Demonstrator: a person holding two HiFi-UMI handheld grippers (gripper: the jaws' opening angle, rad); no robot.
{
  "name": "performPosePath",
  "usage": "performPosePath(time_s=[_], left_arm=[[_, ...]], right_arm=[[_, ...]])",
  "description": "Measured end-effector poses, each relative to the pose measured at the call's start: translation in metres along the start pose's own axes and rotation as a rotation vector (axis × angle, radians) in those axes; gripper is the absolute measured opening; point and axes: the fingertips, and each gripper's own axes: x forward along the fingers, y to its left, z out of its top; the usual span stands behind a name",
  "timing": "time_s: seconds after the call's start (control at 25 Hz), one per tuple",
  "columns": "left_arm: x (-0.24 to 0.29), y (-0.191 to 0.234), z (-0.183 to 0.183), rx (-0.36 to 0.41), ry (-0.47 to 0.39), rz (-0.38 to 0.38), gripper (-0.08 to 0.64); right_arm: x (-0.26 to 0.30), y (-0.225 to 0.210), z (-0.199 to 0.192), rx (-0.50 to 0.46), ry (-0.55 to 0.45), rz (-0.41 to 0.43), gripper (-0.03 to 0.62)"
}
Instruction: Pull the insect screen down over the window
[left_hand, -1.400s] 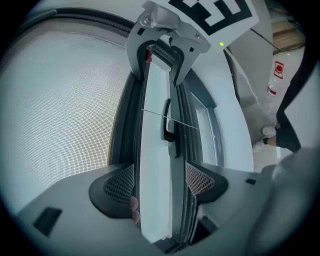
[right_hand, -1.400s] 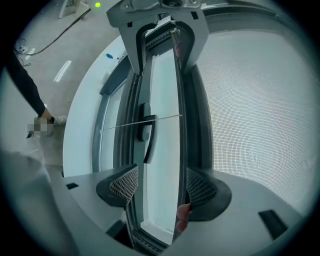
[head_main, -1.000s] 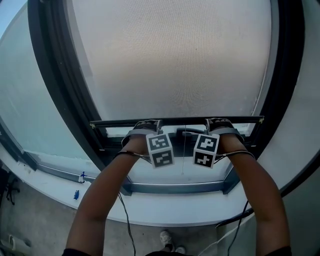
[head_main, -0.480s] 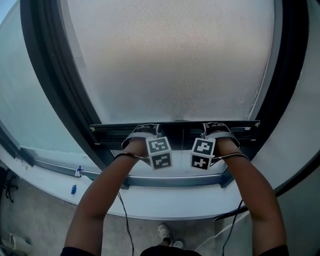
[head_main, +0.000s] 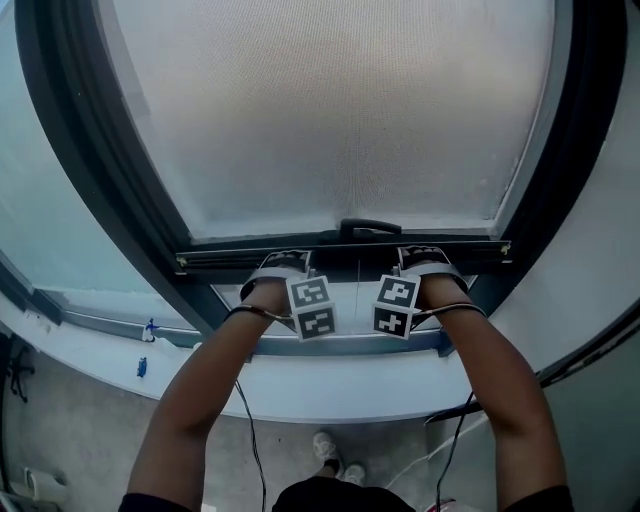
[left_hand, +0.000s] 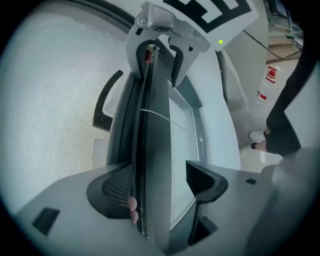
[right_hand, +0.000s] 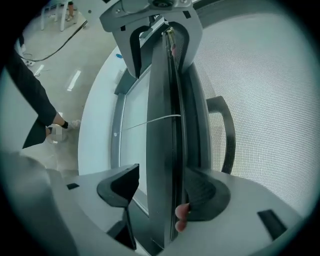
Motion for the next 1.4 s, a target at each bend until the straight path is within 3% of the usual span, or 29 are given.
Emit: performPosePath(time_s=[0.32,0.64,0.96,1.08,1.4], left_arm=[[-0.0065,-0.009,-0.0023,0.032,0.007,-0.077,0.319],[-0.0058,-0.0059,-0.0004,0.005,-0.018,-0.066,0.319],[-0.0081,-0.0055,-0.0014,0.034,-0.037,-0.116,0.319],[-0.0077,-0.0043,-0.0003,0.049,-0.05,-0.1,0.319],[-0.0093,-0.0082,-0.0015,0.036,-0.023,-0.125,0.319]], right_arm=[[-0.0054,0.0072,0.0016,0.011,0.011,0.035,0.288],[-0.0039,0.0061,0.002,0.03,0.016,0.054,0.288],[-0.0042,0.0046,0.0013,0.011,0.02,0.094,0.287],[-0.005,0.0038,0.0001,0.003,0.012,0.105,0.288],[-0.0073,0.0081,0.0021,-0.01,-0.016,0.111,0.288]])
